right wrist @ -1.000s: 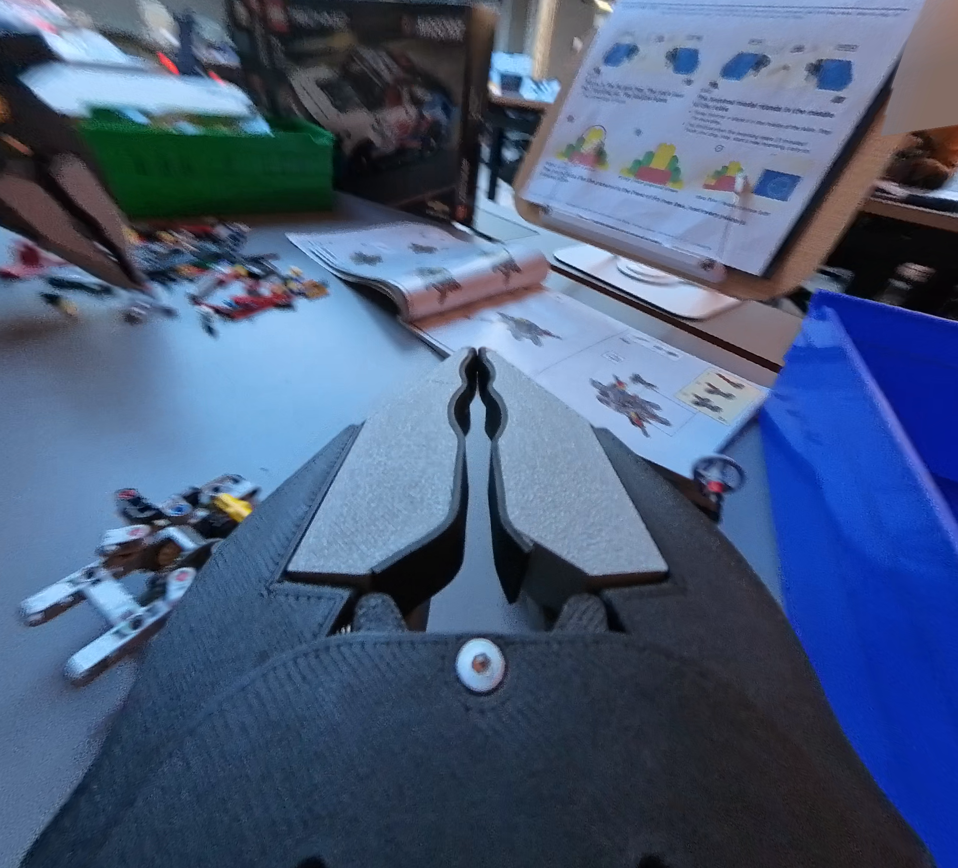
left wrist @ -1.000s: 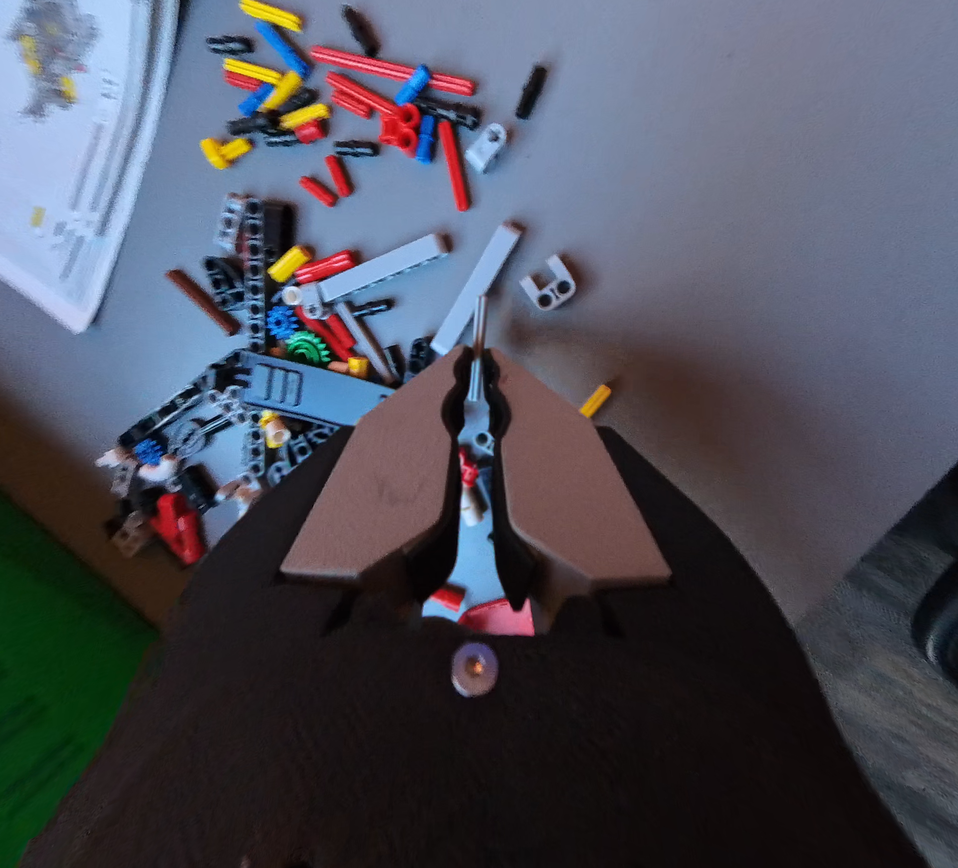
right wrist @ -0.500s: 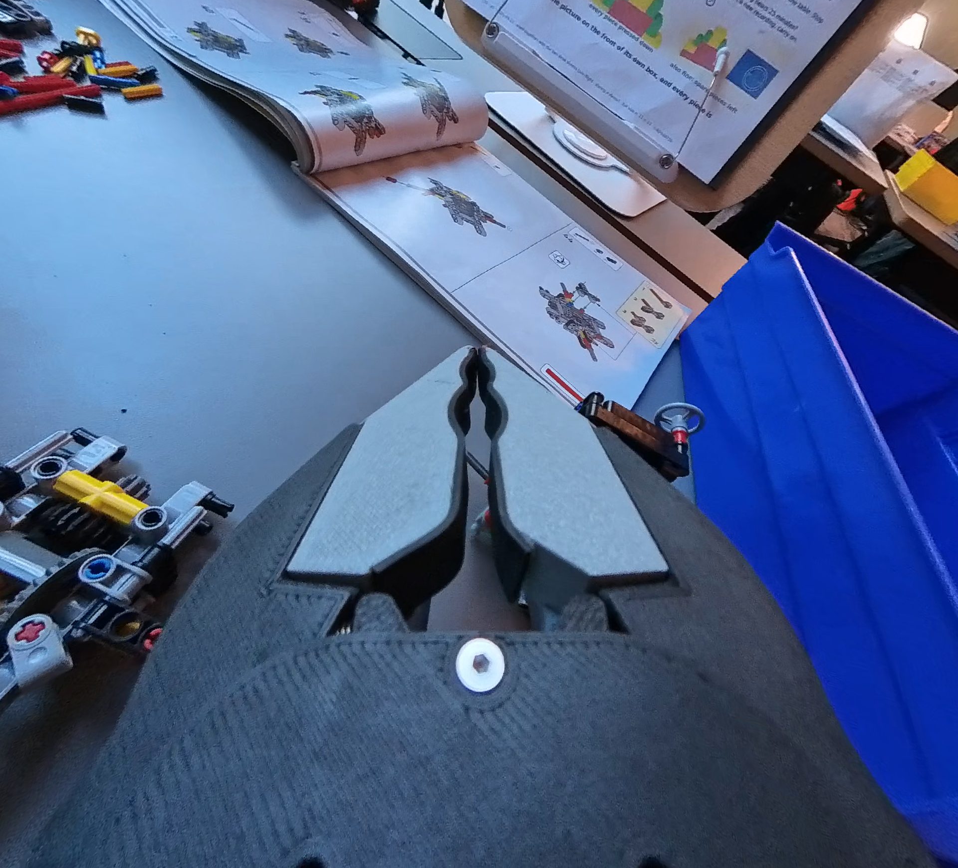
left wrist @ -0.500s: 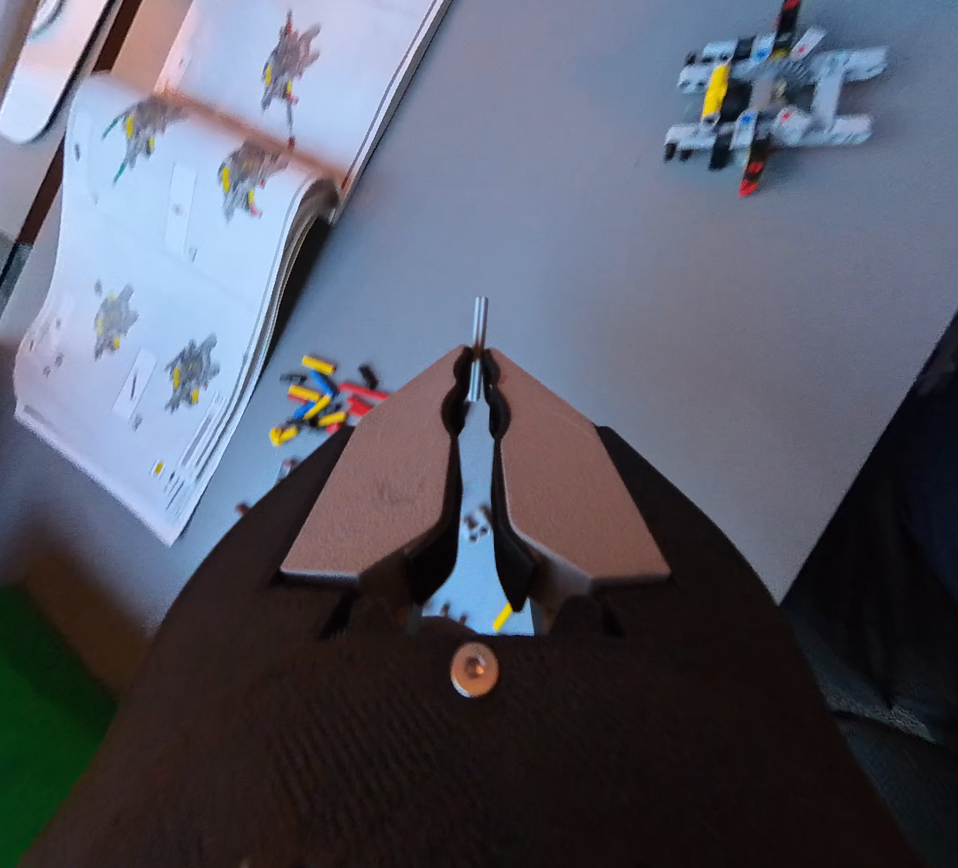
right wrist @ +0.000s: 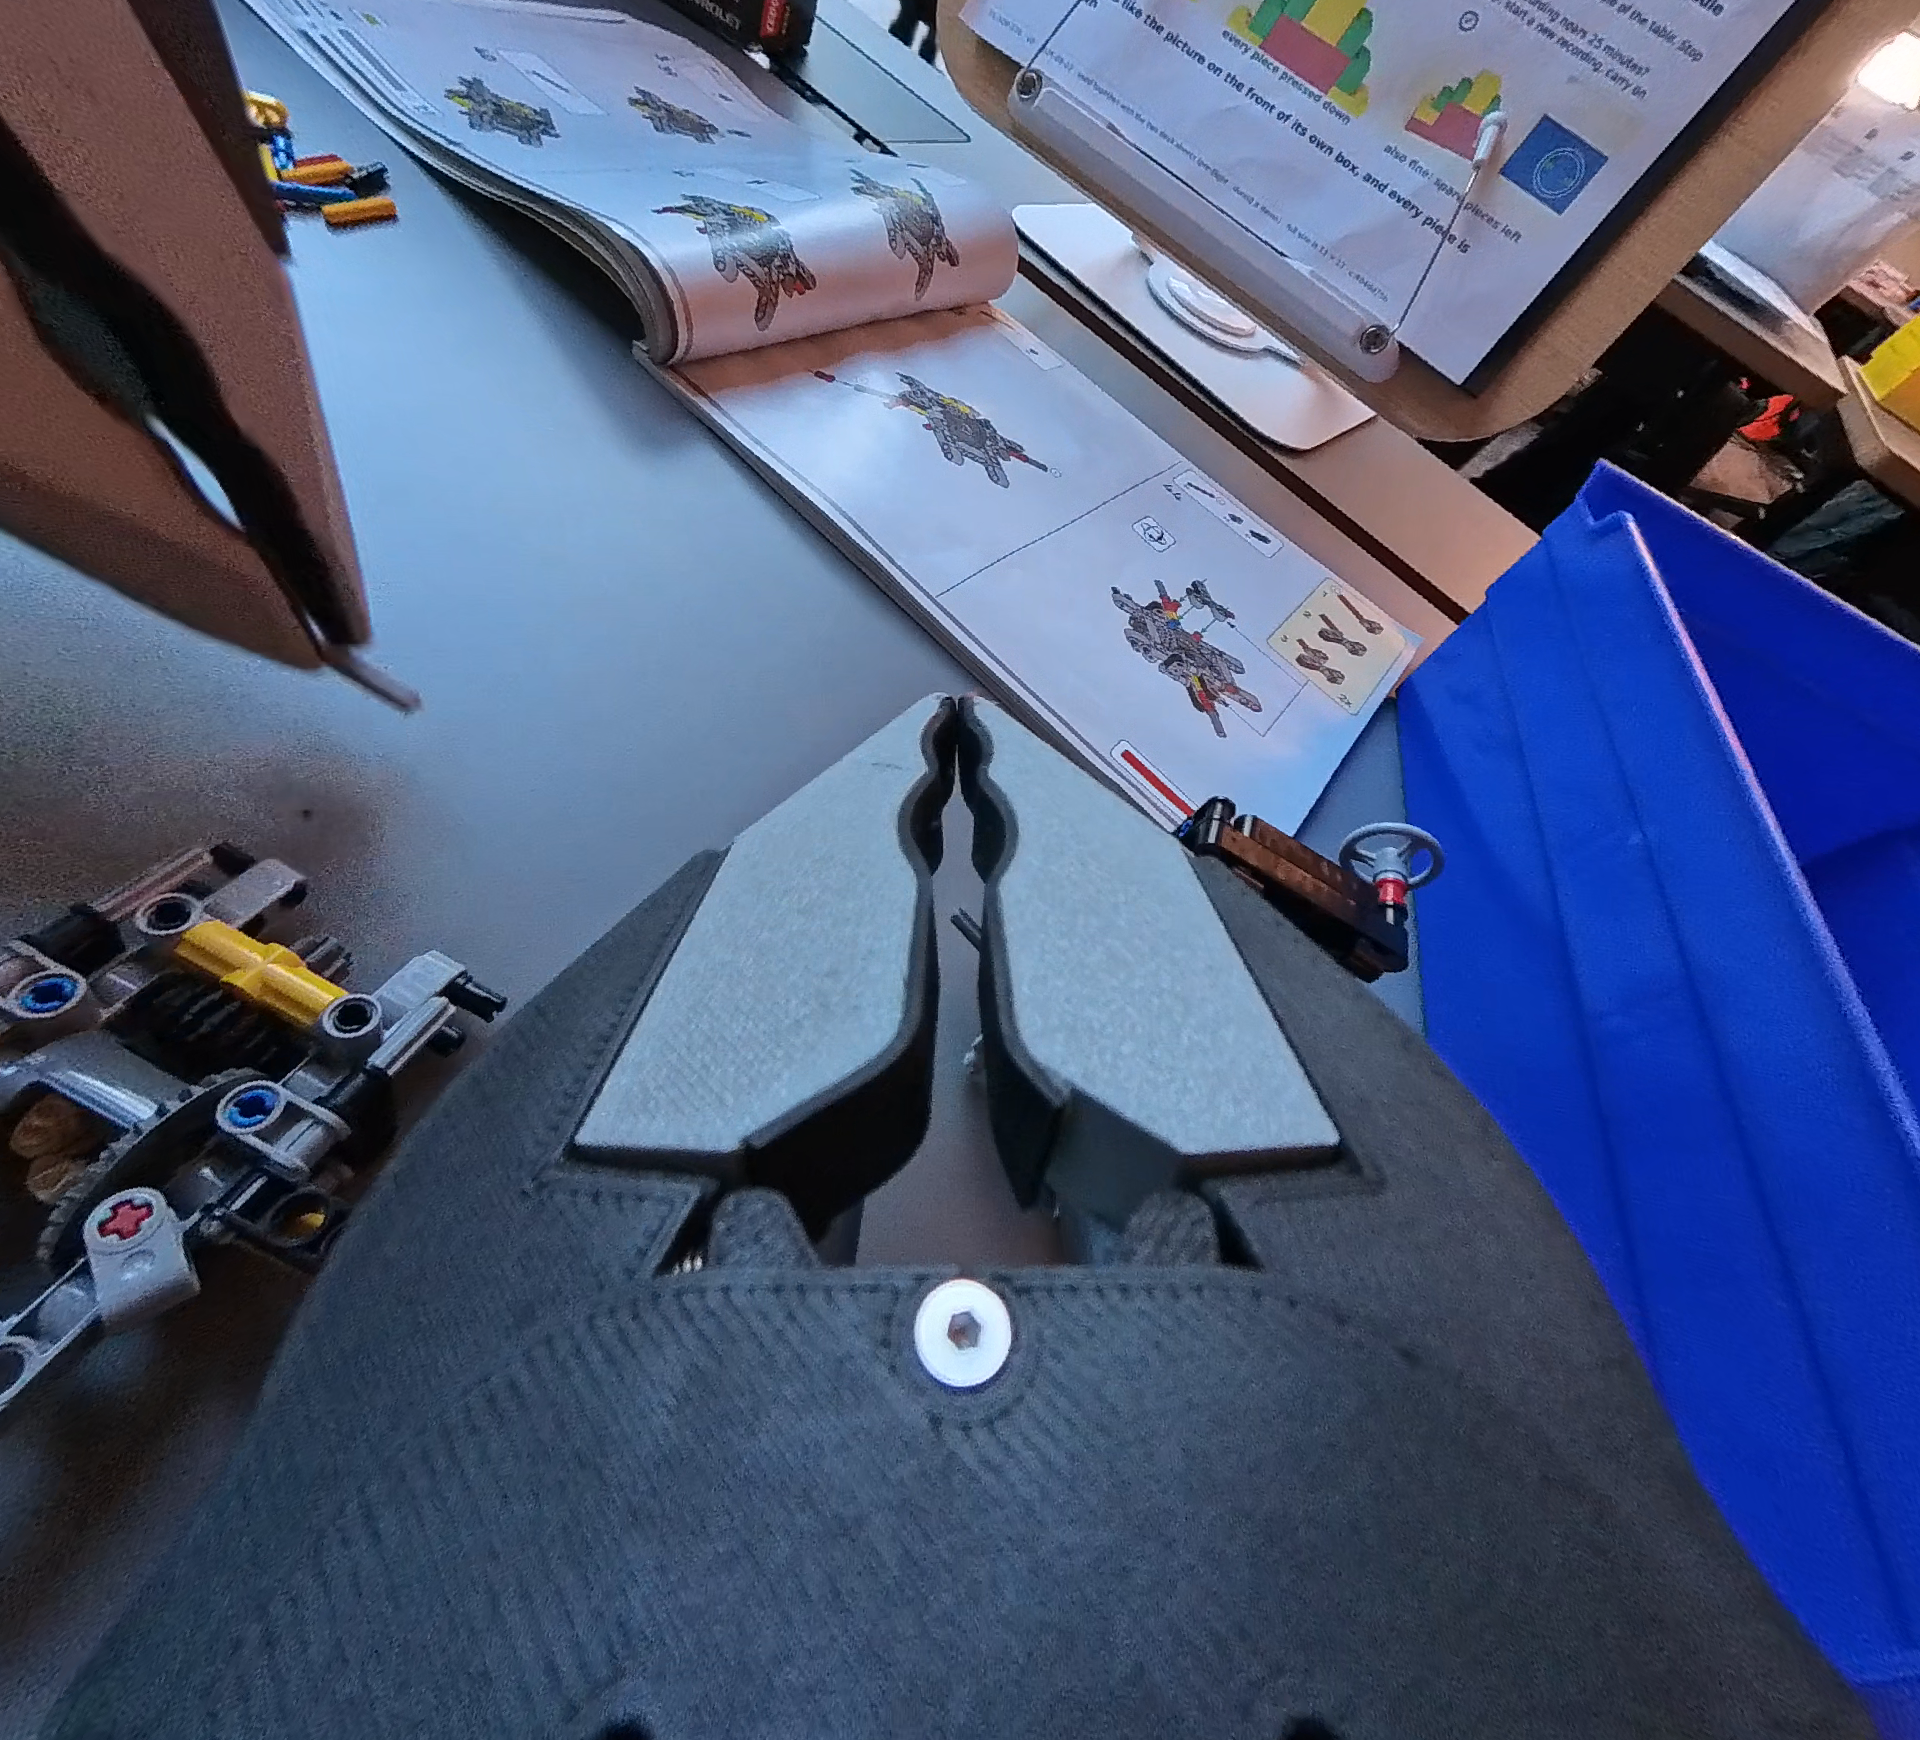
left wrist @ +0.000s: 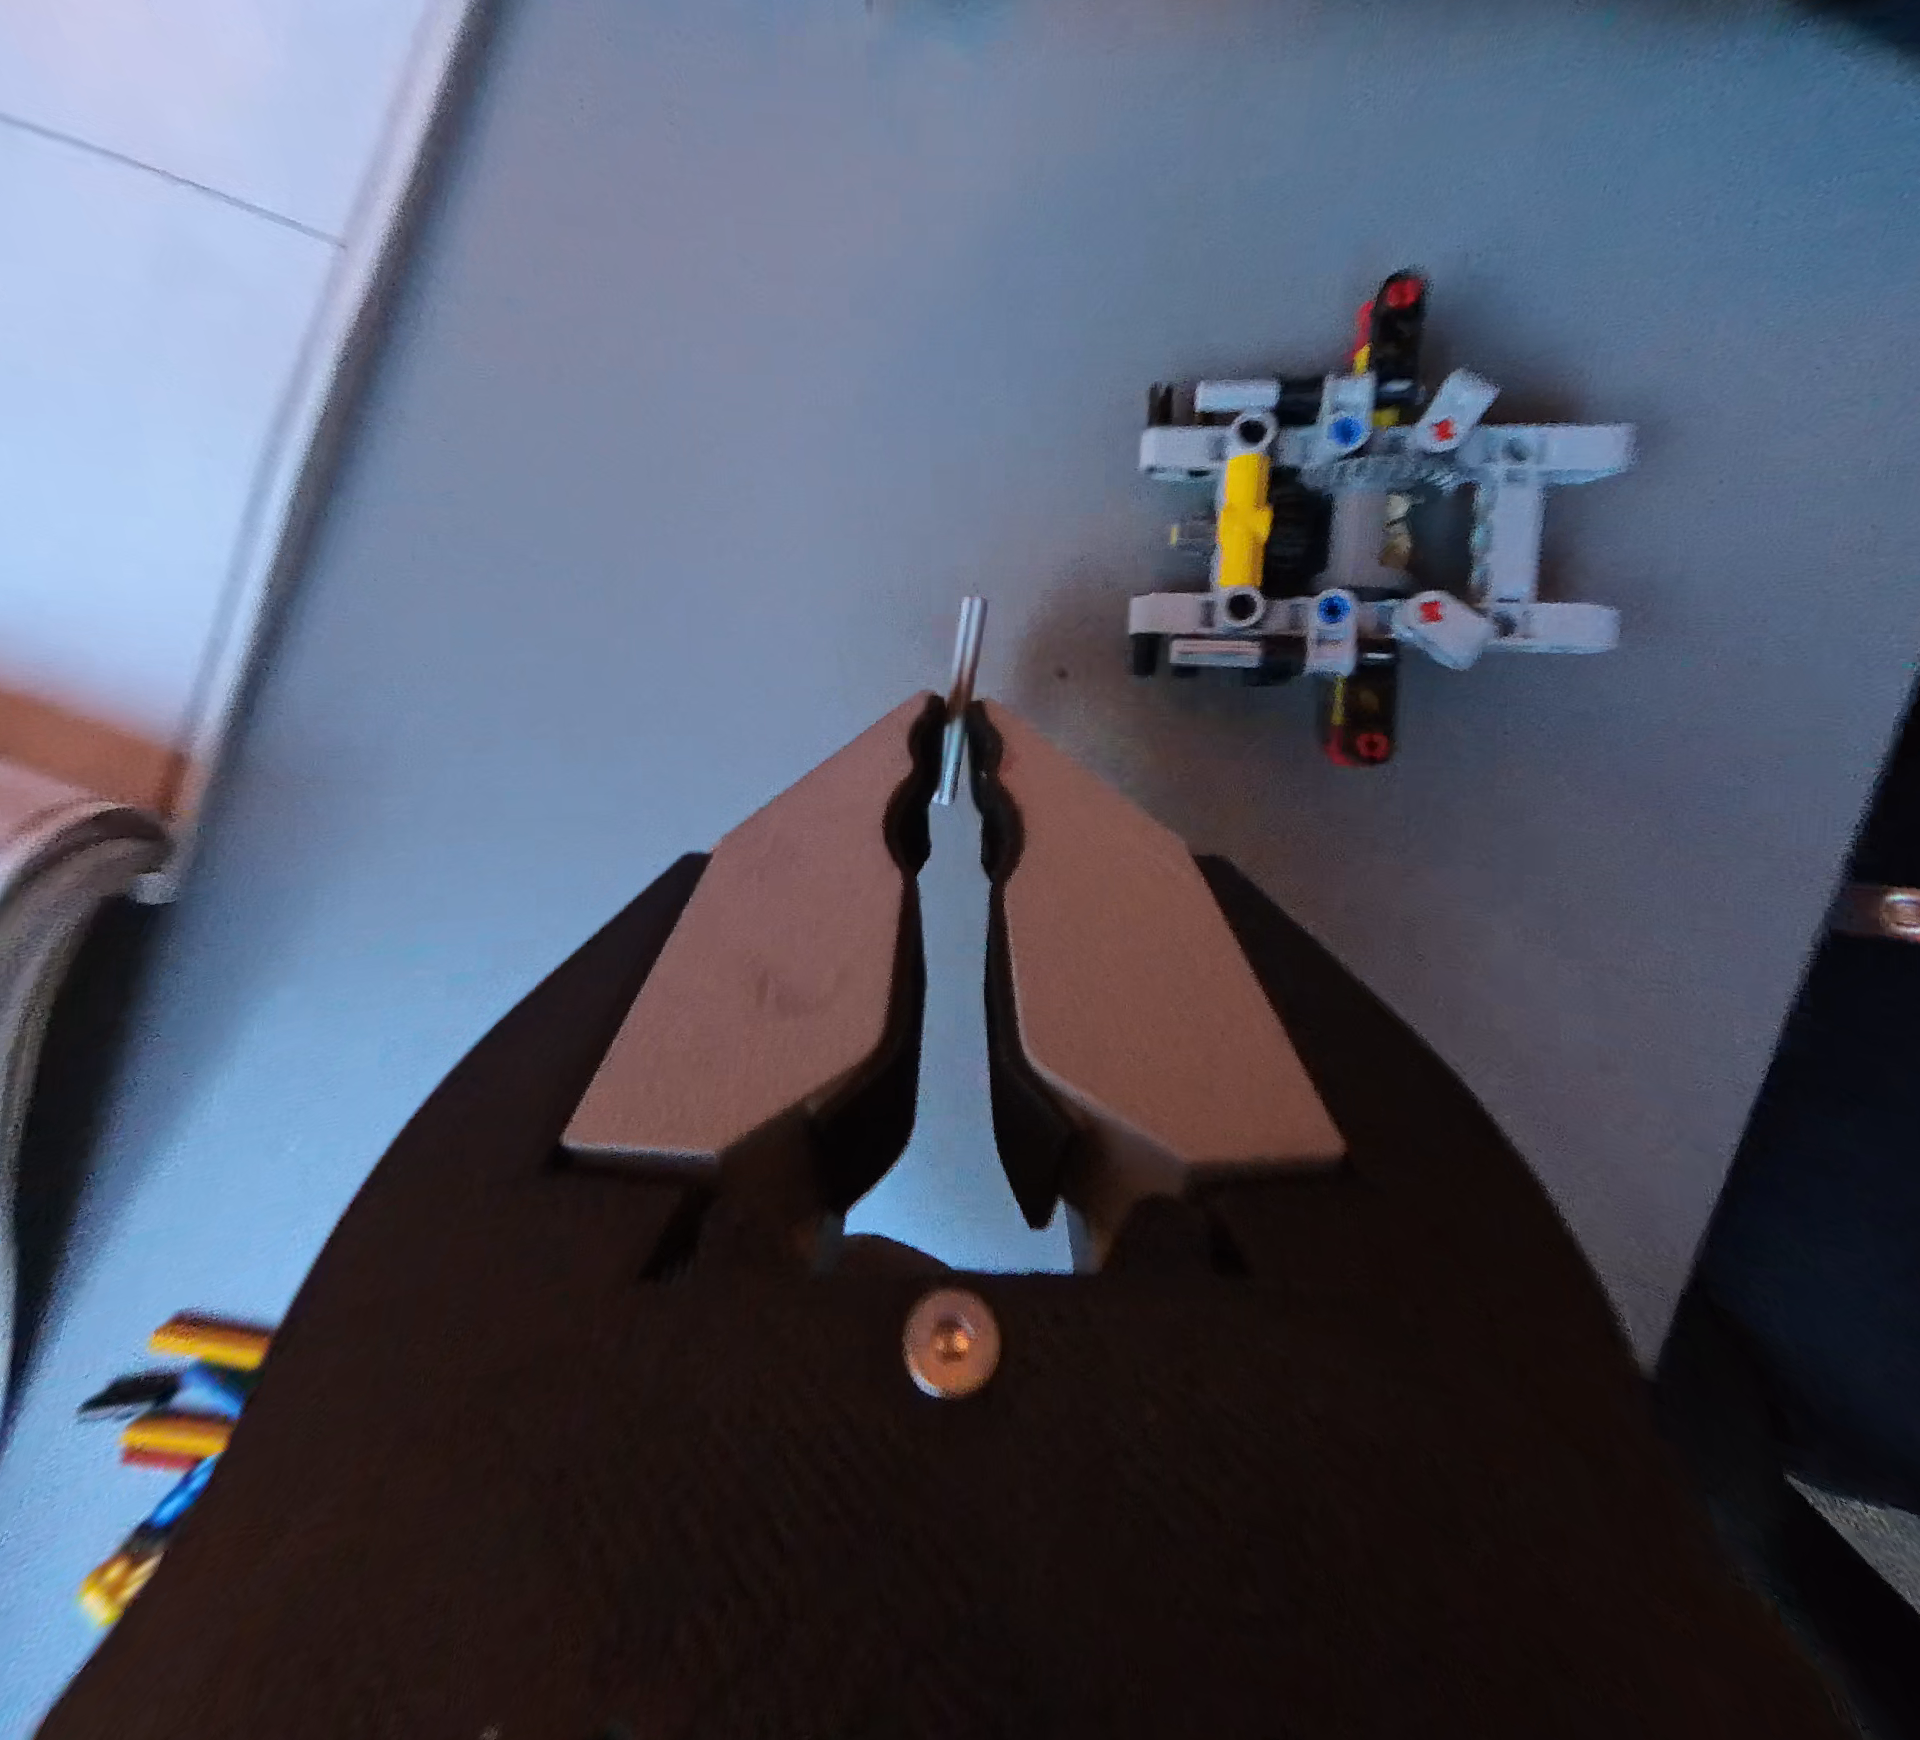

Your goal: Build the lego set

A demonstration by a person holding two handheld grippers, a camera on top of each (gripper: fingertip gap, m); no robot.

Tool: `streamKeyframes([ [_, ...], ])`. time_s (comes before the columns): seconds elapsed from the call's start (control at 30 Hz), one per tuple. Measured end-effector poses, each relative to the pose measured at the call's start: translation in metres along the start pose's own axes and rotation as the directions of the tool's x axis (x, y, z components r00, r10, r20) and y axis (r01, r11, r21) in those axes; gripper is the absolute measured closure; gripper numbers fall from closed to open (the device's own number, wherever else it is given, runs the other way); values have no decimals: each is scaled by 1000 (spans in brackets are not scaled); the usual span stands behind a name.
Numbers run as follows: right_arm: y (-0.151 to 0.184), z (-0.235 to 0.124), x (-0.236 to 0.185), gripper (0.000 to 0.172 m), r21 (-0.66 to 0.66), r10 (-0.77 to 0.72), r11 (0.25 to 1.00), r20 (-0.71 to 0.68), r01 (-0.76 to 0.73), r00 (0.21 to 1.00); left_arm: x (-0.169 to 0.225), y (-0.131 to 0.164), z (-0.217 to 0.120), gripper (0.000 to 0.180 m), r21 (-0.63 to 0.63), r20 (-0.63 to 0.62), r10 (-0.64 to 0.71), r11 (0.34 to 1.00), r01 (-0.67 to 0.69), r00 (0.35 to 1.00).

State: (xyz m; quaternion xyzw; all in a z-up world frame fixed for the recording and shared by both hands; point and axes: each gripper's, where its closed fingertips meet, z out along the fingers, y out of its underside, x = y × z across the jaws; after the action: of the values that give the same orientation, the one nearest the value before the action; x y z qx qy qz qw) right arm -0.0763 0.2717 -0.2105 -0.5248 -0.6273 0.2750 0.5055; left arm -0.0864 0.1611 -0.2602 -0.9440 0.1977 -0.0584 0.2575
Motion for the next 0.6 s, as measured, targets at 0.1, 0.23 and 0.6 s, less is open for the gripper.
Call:
streamKeyframes([
  [0.1,-1,-1,1,172,12,16,1000,10,-16,1000,4,3,10,175,17,-30,-10,1000,11,1000],
  [0.23,0,-1,1,172,14,39,999,26,-39,999,-4,3,-15,163,65,-23,-54,996,55,998],
  [0.6,0,0,-3,172,22,92,995,83,-95,992,-122,143,-169,164,59,309,-404,911,407,861],
])
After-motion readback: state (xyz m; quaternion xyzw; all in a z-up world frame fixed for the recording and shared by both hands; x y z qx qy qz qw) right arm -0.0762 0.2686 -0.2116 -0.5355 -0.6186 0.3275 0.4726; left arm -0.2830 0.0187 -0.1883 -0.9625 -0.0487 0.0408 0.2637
